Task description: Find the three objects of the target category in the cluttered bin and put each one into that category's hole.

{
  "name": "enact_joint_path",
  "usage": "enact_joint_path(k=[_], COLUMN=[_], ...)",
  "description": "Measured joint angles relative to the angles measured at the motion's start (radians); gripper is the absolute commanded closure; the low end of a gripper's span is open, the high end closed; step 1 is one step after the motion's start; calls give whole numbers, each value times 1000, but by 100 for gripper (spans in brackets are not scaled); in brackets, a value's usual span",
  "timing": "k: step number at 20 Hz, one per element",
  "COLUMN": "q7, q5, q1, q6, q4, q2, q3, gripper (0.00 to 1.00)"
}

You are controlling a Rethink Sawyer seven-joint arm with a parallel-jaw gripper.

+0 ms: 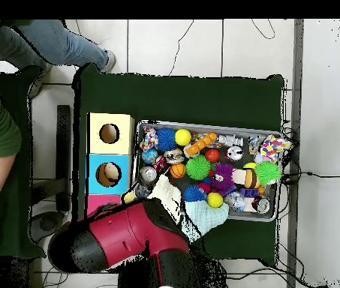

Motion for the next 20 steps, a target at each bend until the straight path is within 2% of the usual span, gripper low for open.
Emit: enact_joint_path(k=[9,20], q7=[81,135], q5=[1,1], q1=[163,271], q6=[-11,-90], q4=[-65,-112], q2=[113,208], q3=[-131,-272], gripper=[100,100])
